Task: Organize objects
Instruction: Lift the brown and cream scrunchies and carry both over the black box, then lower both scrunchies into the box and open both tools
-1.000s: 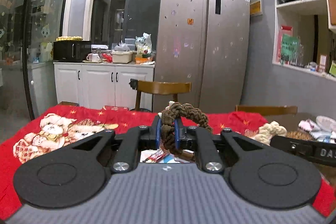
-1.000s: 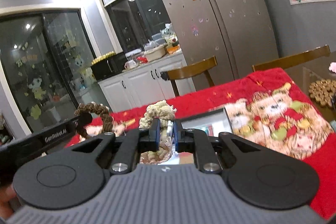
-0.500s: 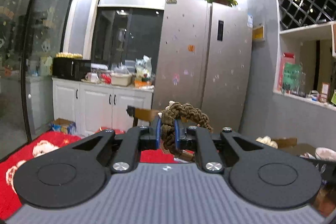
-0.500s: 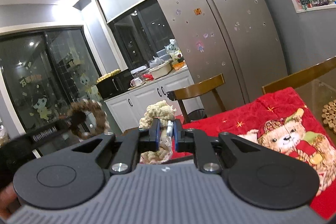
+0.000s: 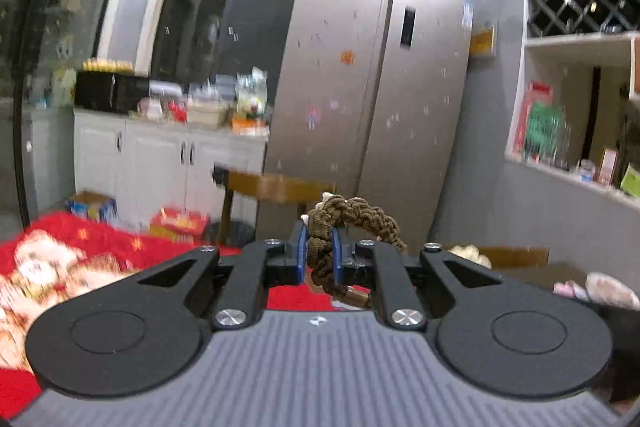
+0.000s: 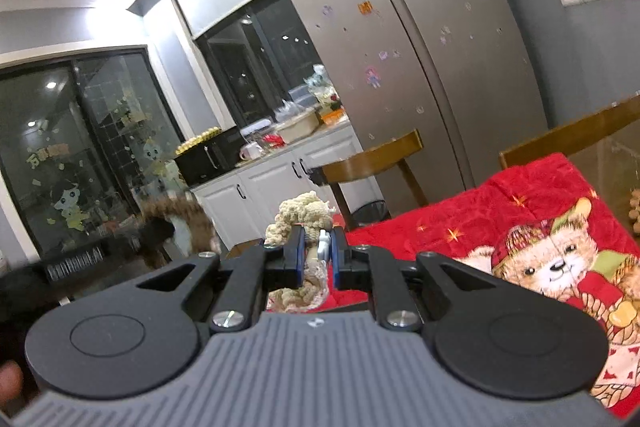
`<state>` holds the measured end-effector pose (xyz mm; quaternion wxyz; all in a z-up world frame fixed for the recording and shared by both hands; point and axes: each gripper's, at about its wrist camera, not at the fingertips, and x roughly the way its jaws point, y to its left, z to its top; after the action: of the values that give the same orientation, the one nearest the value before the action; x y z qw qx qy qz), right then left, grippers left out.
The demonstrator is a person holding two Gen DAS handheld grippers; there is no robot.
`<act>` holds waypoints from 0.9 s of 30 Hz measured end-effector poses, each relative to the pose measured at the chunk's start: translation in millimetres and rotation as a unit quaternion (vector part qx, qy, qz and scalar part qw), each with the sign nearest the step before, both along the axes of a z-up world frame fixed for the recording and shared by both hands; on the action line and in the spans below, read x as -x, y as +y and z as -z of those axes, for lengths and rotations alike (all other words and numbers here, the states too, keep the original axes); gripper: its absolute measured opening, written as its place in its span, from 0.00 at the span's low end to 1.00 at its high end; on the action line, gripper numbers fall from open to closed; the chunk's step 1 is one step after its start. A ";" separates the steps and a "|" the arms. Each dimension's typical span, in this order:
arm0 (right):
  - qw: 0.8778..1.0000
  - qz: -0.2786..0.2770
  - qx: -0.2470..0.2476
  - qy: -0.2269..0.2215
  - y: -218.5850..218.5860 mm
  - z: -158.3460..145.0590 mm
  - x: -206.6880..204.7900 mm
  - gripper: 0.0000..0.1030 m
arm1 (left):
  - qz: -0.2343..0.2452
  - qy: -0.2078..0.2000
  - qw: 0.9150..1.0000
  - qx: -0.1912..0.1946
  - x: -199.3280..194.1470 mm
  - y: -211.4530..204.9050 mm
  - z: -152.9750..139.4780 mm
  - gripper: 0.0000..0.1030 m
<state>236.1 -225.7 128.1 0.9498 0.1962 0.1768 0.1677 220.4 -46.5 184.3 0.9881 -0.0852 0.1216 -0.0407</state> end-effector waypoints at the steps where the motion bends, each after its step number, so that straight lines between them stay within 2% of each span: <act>1: 1.000 0.006 -0.002 0.005 -1.7 4.1 -2.4 0.15 | 0.003 0.023 1.000 0.005 -10.2 2.1 8.5 0.15; 4: 1.000 0.008 0.005 0.025 -2.5 15.7 -11.3 0.15 | 0.012 0.067 0.998 0.010 -33.1 5.5 32.0 0.15; 8: 0.998 0.011 0.020 0.059 0.4 34.0 -20.5 0.15 | 0.021 0.124 0.992 -0.017 -52.8 -0.5 67.7 0.15; 11: 0.996 0.012 0.032 0.083 6.4 49.5 -26.0 0.15 | 0.034 0.161 0.986 -0.009 -61.8 -1.8 88.7 0.15; 16: 0.992 0.004 0.051 0.115 16.7 68.4 -32.5 0.15 | 0.032 0.191 0.981 -0.031 -68.1 -11.6 112.4 0.15; 23: 0.988 0.001 0.076 0.136 25.0 81.0 -35.3 0.15 | 0.019 0.222 0.973 -0.062 -63.3 -14.5 137.7 0.15; 27: 0.986 -0.007 0.092 0.136 31.0 82.9 -35.9 0.15 | 0.010 0.234 0.971 -0.057 -65.1 -9.8 143.8 0.15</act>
<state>272.0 -194.7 45.2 0.9298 0.1279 0.3200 0.1295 285.5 -56.3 40.5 0.9350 -0.0343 0.3522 -0.0230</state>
